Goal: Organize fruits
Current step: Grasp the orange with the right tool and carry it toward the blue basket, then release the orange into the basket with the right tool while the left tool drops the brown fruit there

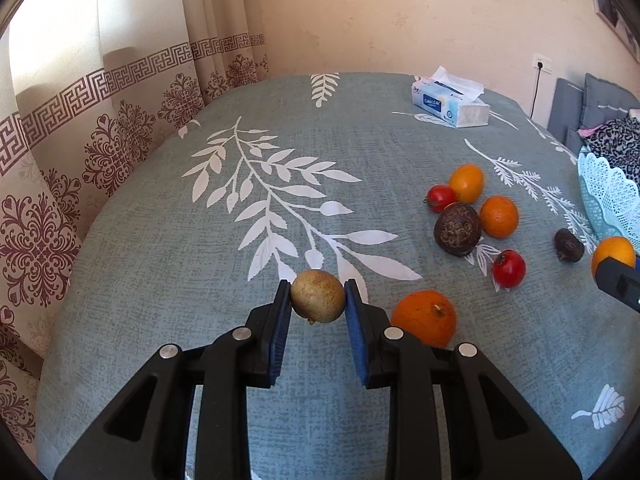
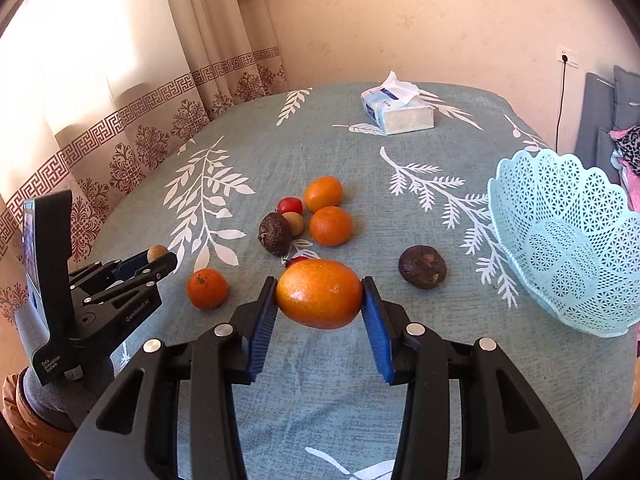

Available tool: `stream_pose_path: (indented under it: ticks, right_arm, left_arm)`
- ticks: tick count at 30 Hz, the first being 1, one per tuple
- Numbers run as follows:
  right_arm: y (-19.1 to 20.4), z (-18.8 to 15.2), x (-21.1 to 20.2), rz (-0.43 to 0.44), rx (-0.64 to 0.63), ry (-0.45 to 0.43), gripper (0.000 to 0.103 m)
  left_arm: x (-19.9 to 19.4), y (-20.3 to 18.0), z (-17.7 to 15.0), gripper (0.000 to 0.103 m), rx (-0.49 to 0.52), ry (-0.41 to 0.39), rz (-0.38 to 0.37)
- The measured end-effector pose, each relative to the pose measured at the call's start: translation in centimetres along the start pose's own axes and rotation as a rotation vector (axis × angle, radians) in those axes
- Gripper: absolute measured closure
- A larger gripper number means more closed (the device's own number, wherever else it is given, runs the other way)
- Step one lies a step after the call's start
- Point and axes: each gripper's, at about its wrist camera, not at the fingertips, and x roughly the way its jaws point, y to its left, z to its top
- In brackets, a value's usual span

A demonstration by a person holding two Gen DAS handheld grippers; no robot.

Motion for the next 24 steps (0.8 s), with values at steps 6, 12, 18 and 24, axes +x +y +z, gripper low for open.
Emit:
stream_pose_path:
  ticks: [6,12,18,24]
  right_arm:
    - [-3.3,0.9,-1.8,-0.072,0.072,-0.051,0.06]
    - [-7.7,1.3,-3.4,-0.181,0.16,-0.089,0.06]
    - [-12.5,1.1,-4.4,-0.284,0.252,-0.101,0.06]
    - [-16.0,0.6,-4.3,-0.367,0.326,-0.074,0.06]
  left_arm:
    - [-0.8,-1.3,0.2,0.076,0.027,-0.017,-0.011]
    - [-1.5,-2.7,0.6,0.076,0.05,-0.033,-0.029]
    - [-2.0,-4.1,0.9,0.076,0.072,-0.043,-0.054]
    - [-2.1,-5.3,1.2,0.076,0.095,-0.049,-0.072]
